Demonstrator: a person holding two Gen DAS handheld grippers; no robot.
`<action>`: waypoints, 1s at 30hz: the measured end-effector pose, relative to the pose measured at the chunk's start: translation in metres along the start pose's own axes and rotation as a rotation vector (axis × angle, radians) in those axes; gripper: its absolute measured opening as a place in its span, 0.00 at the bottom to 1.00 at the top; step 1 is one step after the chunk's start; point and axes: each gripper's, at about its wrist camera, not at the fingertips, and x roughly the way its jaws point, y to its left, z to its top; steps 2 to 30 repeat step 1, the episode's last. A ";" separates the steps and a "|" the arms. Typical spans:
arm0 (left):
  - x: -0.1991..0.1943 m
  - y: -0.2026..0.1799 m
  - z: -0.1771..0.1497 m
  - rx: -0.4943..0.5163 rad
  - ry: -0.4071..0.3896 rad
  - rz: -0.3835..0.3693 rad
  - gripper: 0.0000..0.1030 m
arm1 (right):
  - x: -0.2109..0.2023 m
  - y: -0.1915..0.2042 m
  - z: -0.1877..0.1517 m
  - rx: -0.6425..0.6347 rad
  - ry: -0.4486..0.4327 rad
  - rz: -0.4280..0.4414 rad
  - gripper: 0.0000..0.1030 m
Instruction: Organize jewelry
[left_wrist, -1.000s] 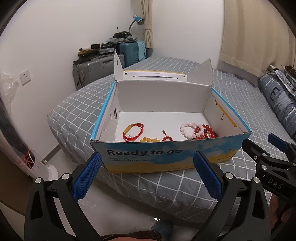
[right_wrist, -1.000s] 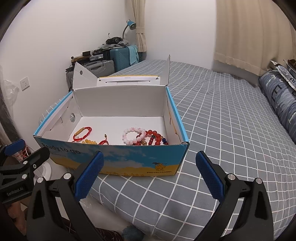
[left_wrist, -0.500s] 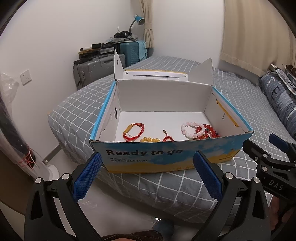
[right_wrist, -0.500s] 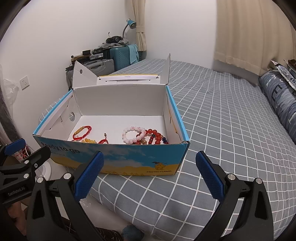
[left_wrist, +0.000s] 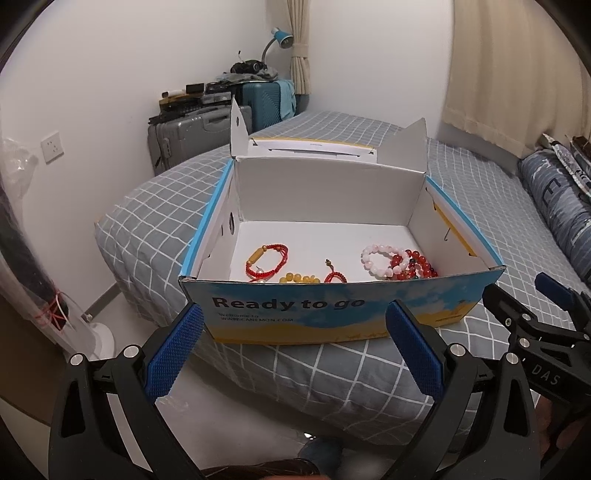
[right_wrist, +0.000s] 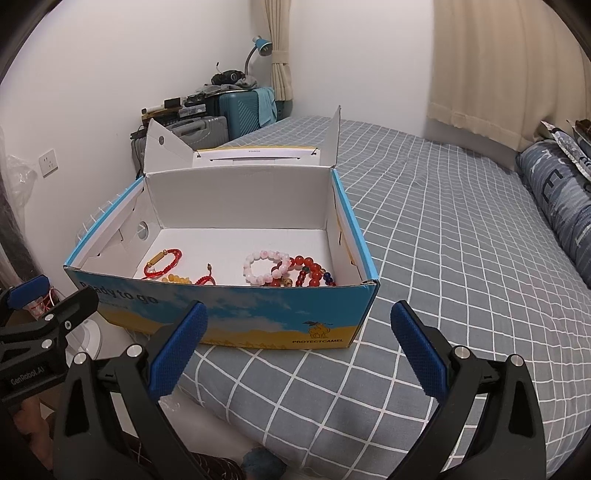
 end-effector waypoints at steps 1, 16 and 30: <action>0.000 0.000 0.000 0.003 -0.001 -0.003 0.94 | 0.000 0.000 0.000 0.001 -0.002 -0.001 0.93; 0.000 0.000 0.000 0.003 -0.001 -0.003 0.94 | 0.000 0.000 0.000 0.001 -0.002 -0.001 0.93; 0.000 0.000 0.000 0.003 -0.001 -0.003 0.94 | 0.000 0.000 0.000 0.001 -0.002 -0.001 0.93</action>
